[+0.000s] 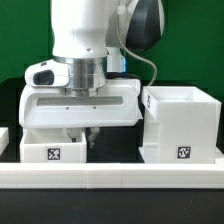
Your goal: Assemble drawer
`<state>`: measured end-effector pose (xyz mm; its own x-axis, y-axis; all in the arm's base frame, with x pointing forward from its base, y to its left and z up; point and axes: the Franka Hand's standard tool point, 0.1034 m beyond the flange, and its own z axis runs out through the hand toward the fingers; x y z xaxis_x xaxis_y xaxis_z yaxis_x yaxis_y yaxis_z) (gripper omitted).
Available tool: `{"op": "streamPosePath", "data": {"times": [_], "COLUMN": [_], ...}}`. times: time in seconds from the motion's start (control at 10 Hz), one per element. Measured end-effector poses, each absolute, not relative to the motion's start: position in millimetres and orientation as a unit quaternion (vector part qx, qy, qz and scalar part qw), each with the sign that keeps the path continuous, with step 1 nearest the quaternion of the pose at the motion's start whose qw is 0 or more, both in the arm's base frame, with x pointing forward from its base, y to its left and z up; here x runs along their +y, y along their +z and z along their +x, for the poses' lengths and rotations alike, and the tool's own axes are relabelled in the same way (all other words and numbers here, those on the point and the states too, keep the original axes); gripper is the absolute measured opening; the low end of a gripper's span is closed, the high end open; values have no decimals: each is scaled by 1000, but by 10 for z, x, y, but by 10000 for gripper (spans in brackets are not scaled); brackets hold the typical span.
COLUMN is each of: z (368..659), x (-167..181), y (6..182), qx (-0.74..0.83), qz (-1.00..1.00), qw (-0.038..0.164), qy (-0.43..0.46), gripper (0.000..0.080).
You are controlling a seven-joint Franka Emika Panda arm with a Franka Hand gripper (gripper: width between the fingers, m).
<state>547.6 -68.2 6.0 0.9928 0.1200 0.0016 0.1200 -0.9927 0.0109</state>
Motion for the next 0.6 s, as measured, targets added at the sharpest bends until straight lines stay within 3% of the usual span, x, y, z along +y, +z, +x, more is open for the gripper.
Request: {"op": "streamPosePath", "data": {"times": [0.6], "z": [5476], "x": [-682], "y": [60], "qx": [60], "qz": [998], "qw": [5], "qy": [1], "gripper": [40]}}
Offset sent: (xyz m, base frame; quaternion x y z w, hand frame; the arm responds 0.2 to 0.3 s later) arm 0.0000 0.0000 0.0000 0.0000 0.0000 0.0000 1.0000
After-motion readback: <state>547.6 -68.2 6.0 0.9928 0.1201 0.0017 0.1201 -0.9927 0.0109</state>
